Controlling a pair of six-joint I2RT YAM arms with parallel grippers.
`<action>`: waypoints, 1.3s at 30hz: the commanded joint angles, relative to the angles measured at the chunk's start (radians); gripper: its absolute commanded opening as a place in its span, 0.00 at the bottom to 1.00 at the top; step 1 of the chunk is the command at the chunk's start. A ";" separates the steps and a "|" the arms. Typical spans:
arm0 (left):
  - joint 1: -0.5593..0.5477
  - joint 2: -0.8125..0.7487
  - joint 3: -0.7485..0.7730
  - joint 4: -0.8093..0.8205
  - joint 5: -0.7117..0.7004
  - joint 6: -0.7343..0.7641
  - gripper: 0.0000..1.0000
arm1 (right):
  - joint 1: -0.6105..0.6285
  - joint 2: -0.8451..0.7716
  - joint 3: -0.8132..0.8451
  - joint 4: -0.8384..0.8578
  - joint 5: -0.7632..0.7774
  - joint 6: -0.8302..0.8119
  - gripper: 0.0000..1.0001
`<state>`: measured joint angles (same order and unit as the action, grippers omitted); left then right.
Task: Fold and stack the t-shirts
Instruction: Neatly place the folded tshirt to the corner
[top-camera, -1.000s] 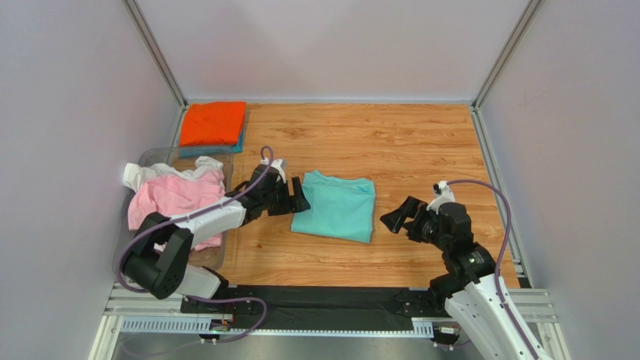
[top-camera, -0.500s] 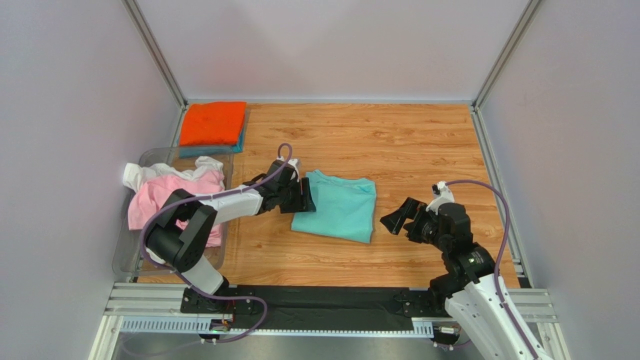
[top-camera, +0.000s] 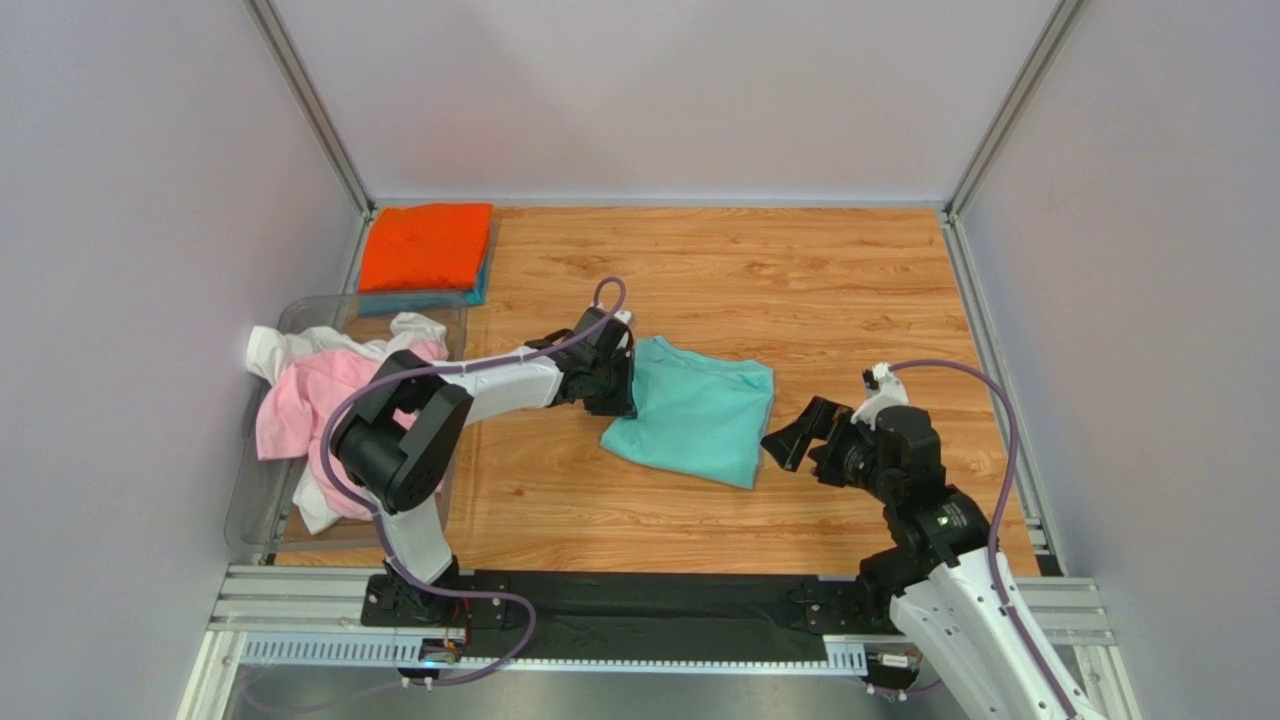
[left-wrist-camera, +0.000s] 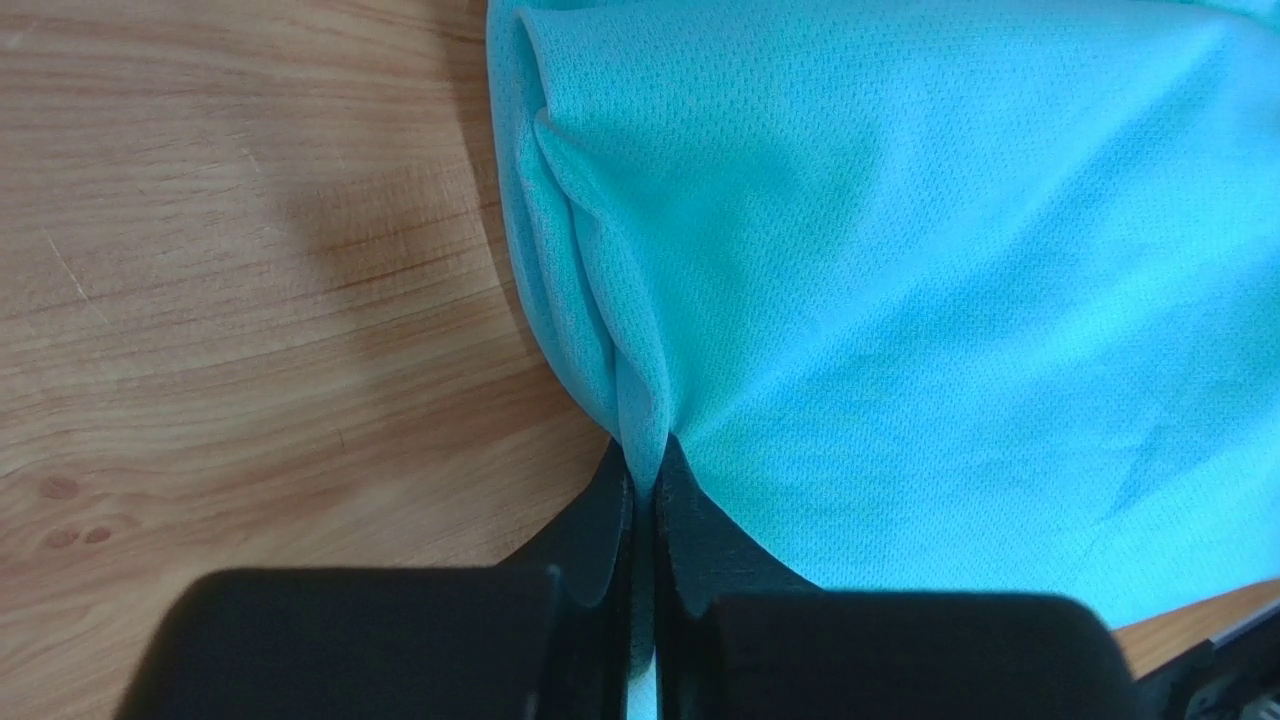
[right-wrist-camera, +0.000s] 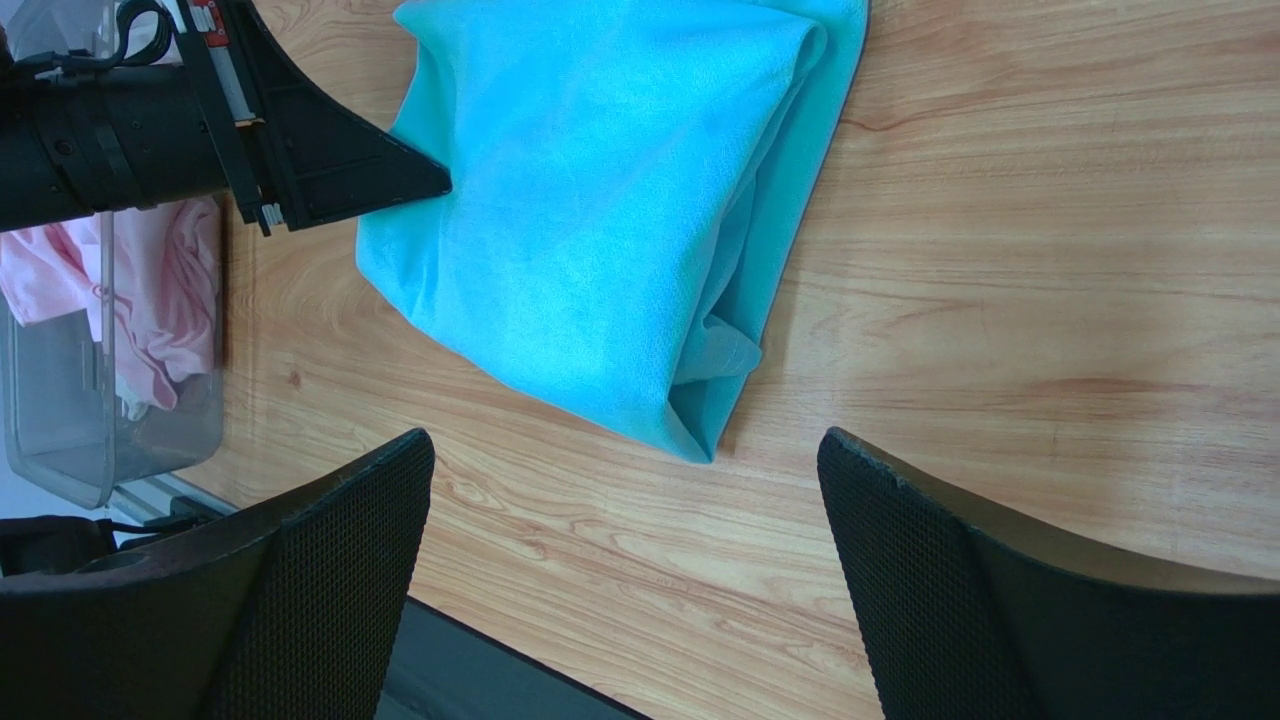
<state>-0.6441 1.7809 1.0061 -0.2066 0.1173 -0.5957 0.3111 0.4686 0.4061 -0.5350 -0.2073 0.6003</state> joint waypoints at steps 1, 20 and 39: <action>-0.011 0.052 0.034 -0.145 -0.094 0.066 0.00 | -0.001 -0.001 -0.001 0.012 0.022 -0.028 1.00; 0.084 0.084 0.417 -0.384 -0.534 0.309 0.00 | -0.003 0.047 -0.016 0.101 0.074 -0.085 1.00; 0.365 0.371 0.976 -0.251 -0.662 0.861 0.00 | -0.001 0.074 -0.055 0.162 0.206 -0.096 1.00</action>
<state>-0.3038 2.1349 1.9106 -0.5194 -0.4847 0.1059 0.3111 0.5266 0.3565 -0.4397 -0.0471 0.5236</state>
